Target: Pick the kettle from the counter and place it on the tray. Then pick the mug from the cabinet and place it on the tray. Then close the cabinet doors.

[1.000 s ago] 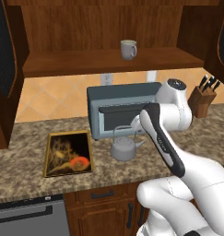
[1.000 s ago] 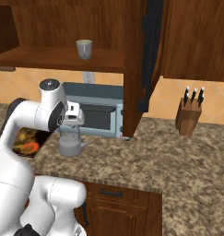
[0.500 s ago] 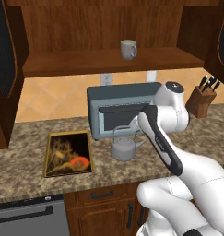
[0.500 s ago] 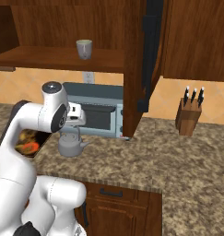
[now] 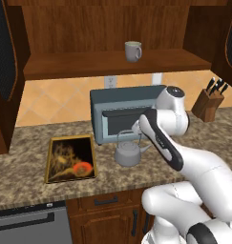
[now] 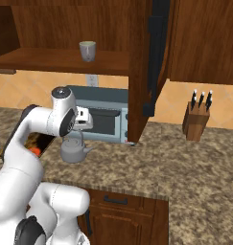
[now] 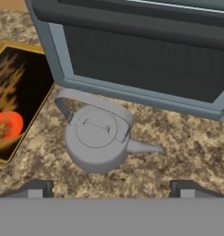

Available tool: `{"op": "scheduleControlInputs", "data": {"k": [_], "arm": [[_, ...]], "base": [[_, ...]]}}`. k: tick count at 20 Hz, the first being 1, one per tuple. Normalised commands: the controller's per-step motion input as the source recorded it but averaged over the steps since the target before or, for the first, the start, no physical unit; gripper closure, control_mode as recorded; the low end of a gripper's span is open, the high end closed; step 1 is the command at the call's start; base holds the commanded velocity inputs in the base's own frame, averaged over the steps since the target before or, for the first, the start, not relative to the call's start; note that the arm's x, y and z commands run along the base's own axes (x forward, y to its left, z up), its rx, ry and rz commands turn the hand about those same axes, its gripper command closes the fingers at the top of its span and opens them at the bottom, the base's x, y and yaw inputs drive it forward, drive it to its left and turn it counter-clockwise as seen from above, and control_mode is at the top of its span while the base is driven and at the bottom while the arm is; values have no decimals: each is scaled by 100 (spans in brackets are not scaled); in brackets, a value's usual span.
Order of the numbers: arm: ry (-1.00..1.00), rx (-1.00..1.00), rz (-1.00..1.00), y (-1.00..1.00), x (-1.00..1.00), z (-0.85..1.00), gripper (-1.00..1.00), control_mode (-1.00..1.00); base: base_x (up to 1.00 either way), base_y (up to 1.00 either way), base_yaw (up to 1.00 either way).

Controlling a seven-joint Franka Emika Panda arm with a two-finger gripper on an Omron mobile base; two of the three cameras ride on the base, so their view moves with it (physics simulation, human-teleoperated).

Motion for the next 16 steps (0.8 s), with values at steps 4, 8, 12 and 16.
{"op": "scheduleControlInputs", "data": {"k": [4,8,12,16], "arm": [[0,0,0,0,23,-17,-100,-100],[0,0,0,0,19,-20,-100,-100],[0,0,0,0,17,-17,-100,-100],[0,0,0,0,15,-18,-100,-100]], "base": [[0,0,0],[0,0,0],[0,0,0],[0,0,0]]}}
